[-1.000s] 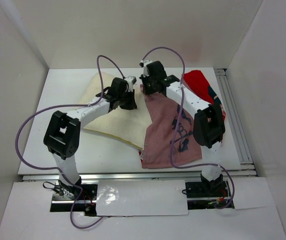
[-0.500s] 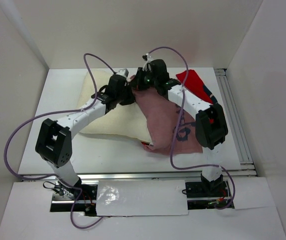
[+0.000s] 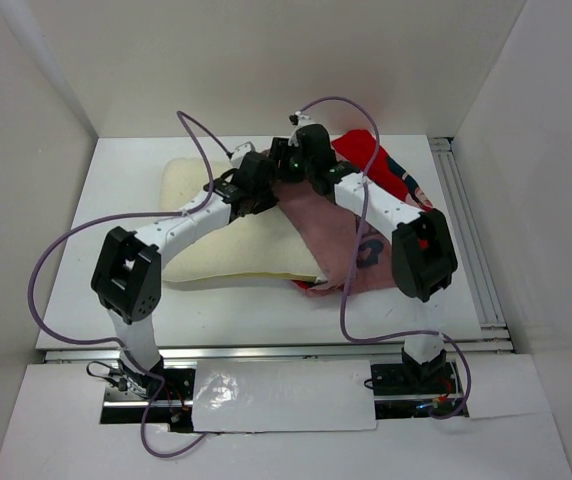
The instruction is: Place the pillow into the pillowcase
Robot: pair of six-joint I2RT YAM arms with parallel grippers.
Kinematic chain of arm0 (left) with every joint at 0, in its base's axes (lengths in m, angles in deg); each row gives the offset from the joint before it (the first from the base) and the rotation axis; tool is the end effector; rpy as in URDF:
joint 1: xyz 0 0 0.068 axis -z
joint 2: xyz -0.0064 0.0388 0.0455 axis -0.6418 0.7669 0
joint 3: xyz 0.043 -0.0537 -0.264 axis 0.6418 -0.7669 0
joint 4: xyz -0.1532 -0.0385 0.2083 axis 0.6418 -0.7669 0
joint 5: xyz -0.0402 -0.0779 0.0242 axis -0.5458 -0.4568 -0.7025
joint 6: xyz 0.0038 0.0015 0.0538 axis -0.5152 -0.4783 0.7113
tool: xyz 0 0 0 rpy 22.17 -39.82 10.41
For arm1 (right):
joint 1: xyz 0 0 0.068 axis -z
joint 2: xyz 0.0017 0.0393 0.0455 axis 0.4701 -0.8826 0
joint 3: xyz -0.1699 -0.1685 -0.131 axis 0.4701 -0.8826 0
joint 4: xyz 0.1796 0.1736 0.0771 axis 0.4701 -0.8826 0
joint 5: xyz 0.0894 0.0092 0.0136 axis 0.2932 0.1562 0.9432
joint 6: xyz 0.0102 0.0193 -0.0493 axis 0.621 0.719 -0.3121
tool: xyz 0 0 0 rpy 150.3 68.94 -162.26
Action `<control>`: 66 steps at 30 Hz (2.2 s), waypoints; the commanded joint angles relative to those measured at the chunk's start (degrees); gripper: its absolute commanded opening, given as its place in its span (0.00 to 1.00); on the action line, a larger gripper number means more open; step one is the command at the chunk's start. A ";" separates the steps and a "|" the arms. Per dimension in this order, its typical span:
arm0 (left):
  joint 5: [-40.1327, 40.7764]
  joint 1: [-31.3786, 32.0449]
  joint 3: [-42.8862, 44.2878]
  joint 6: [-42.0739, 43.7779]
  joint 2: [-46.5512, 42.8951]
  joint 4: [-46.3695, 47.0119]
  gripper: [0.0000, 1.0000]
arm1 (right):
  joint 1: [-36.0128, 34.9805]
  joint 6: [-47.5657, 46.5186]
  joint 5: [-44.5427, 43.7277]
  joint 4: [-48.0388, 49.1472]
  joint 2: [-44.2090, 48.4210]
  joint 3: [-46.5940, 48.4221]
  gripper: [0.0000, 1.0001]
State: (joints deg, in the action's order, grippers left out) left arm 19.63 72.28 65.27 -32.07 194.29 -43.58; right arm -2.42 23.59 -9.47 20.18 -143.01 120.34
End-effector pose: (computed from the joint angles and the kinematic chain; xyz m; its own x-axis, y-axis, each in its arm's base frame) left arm 0.3631 -0.2174 0.2819 -0.5545 -0.5655 -0.6105 -0.2417 0.8115 -0.5321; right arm 0.4075 0.2472 0.2940 -0.5830 0.1839 -0.7914 -0.4235 0.7624 0.4892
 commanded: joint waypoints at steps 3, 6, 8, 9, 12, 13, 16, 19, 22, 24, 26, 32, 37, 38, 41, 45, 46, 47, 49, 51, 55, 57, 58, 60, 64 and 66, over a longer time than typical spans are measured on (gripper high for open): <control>-3.24 -0.72 -1.13 12.10 -3.18 1.50 0.52 | 1.01 -10.63 -10.54 -13.69 10.03 0.66 0.71; -3.24 -0.72 -4.49 18.70 -7.74 -1.49 0.71 | 2.33 -10.11 -13.46 -13.70 19.16 -7.86 0.78; -2.54 -0.72 -8.61 20.74 -10.39 -3.43 0.91 | 2.86 -10.10 -15.05 -13.70 23.67 -14.95 0.79; -3.84 -0.02 -10.37 22.14 -11.79 -4.13 1.00 | 2.86 -8.80 -15.92 -14.30 25.78 -17.18 0.79; -9.29 1.30 -16.87 25.75 -16.45 -3.35 1.00 | 2.86 -7.38 -15.50 -17.56 32.64 -24.83 0.76; -11.65 1.91 -22.11 27.50 -17.94 -0.30 1.00 | 1.38 -7.38 -13.40 -19.13 36.83 -28.15 0.72; -15.08 2.53 -24.70 29.44 -17.96 3.41 1.00 | -1.00 -9.03 -9.19 -23.95 40.11 -31.95 0.71; -16.77 4.29 -26.11 32.08 -17.43 7.90 1.00 | -4.95 -9.05 -7.41 -27.40 42.41 -35.82 0.71; -18.18 5.52 -26.12 34.46 -14.53 10.54 1.00 | -8.83 -8.08 -9.50 -29.87 42.51 -38.91 0.71; -18.70 5.52 -26.91 34.46 -13.31 11.85 0.90 | -10.67 -7.47 -12.58 -32.15 41.97 -39.43 0.71; -19.50 5.52 -27.44 34.46 -11.37 12.48 0.77 | -10.68 -6.68 -14.43 -32.68 39.96 -40.13 0.71; -18.45 5.52 -24.98 31.92 -8.55 11.77 0.00 | -11.20 -4.57 -22.84 -32.15 35.83 -40.66 0.49; -16.32 5.52 -22.35 27.44 -10.75 9.67 0.00 | -11.81 -5.18 -22.00 -32.15 36.34 -39.35 0.00; -17.11 5.52 -21.64 26.13 -10.75 9.66 0.00 | -11.82 -7.27 -20.69 -32.15 37.30 -38.74 0.00; -21.32 5.52 -18.74 22.53 -11.28 9.66 0.00 | -13.22 -9.74 -13.84 -28.12 40.11 -37.16 0.00; -28.01 5.52 -15.32 17.69 -11.28 13.25 0.00 | -14.37 -12.56 4.31 -16.99 41.97 -37.15 0.00; -29.07 5.52 -15.31 16.63 -11.80 14.75 0.00 | -14.37 -13.09 7.07 -14.95 41.97 -36.54 0.00; -30.47 5.52 -14.79 14.71 -11.81 16.24 0.00 | -14.37 -14.31 11.97 -13.79 41.97 -35.75 0.00; -30.48 5.52 -14.09 12.94 -12.33 18.80 0.00 | -14.37 -15.37 15.34 -12.65 41.09 -32.25 0.00; -31.19 5.52 -12.51 10.92 -12.33 19.94 0.00 | -14.89 -16.17 21.21 -11.34 39.52 -30.39 0.00; -29.87 5.52 -10.49 6.79 -12.95 22.93 0.00 | -14.89 -16.78 32.29 -3.96 38.19 -28.28 0.00; -29.00 5.52 -9.95 5.38 -13.47 22.14 0.00 | -14.89 -16.78 33.81 -3.24 38.19 -27.75 0.00; -28.20 5.52 -9.95 4.15 -13.48 21.53 0.00 | -14.11 -16.78 33.82 -2.63 38.19 -27.74 0.00; -27.67 5.52 -12.38 3.52 -14.09 21.00 0.00 | -12.70 -16.18 31.55 -2.62 39.50 -29.85 0.00; -25.65 5.52 -15.91 7.65 -16.63 13.57 0.29 | -9.37 -17.39 26.54 -9.62 41.44 -34.33 0.23; -23.55 5.52 -16.88 9.32 -18.30 8.98 0.50 | -8.66 -18.62 24.25 -12.89 42.85 -36.70 0.32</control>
State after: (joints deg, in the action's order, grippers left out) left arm -6.27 77.42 48.79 -23.99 181.48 -34.75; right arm -12.14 6.67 15.64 10.28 -103.30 85.96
